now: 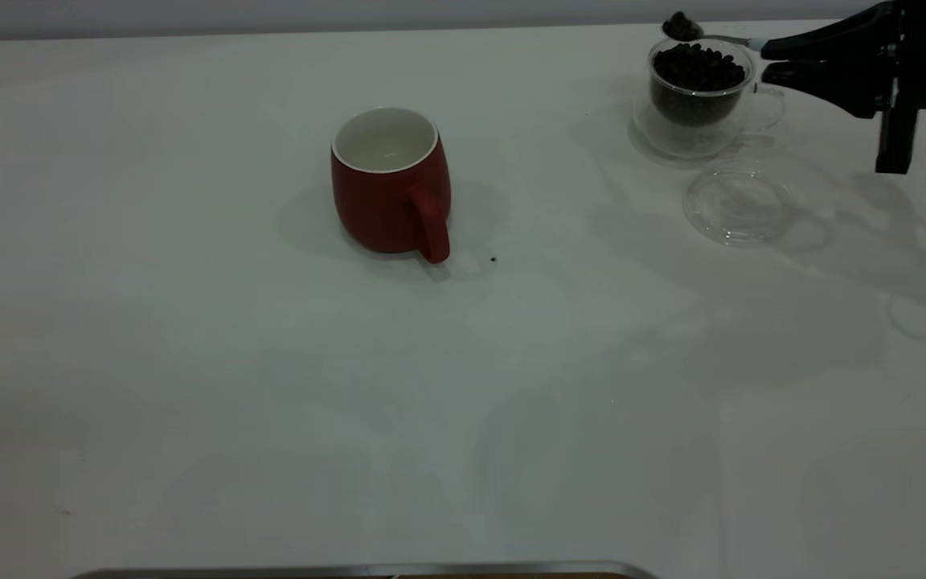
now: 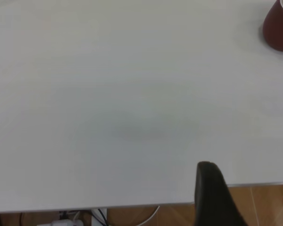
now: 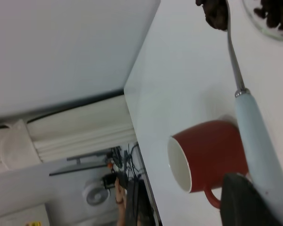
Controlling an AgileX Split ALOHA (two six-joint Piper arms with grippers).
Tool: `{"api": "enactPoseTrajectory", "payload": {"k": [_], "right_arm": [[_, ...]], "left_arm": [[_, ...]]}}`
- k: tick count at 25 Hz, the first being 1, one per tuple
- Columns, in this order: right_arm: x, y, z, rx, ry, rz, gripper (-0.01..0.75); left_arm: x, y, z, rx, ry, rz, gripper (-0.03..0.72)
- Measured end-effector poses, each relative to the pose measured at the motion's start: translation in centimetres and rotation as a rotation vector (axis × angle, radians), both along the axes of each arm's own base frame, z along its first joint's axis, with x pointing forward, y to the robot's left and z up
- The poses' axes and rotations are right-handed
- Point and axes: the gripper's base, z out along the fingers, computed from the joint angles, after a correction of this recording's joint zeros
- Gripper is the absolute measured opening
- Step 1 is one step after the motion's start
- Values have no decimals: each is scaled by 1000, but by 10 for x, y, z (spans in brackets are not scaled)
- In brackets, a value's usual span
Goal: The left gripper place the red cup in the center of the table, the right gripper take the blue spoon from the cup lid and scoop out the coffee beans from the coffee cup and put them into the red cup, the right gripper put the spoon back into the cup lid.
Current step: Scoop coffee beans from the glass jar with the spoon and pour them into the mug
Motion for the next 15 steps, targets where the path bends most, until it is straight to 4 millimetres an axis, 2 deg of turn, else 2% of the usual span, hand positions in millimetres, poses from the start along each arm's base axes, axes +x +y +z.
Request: {"api": "enactPoseTrajectory", "payload": {"k": [3,15], "right_arm": [[0,15,0,-4,-7,43,96],[-11,96,0,-7,-13,266,96]], "left_arm": [[0,0,0,0,0,0,451],[0,0,0,-2,0,1,451]]}}
